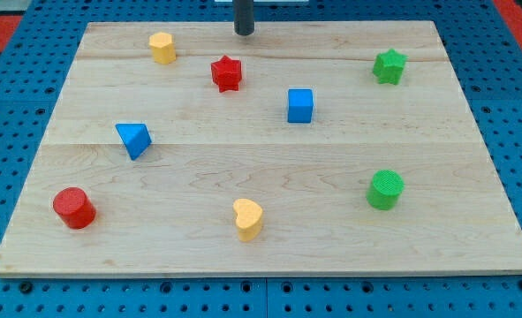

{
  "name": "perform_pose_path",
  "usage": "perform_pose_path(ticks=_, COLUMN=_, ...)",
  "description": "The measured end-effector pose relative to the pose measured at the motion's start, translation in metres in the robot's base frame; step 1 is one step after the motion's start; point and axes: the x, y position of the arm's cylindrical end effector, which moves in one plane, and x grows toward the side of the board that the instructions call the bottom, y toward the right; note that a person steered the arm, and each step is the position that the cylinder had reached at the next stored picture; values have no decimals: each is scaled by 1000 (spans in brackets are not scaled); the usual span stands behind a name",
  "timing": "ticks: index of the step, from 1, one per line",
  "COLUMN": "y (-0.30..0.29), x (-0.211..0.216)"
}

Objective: Move the yellow heart to the red star

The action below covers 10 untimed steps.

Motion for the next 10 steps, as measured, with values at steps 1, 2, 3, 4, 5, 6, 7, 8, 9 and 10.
perform_pose_path(ticks=1, y=5, x=5)
perform_pose_path(ticks=2, y=15, x=5)
perform_pose_path(ticks=3, y=19, x=8)
perform_pose_path(ticks=4, y=21, x=20)
perform_pose_path(ticks=5, y=17, x=40)
perform_pose_path(ticks=6, y=5, x=57)
perform_pose_path(ticks=7, y=22, x=60)
perform_pose_path(ticks=8, y=42, x=61)
perform_pose_path(ticks=9, y=42, x=72)
perform_pose_path(ticks=10, y=42, x=86)
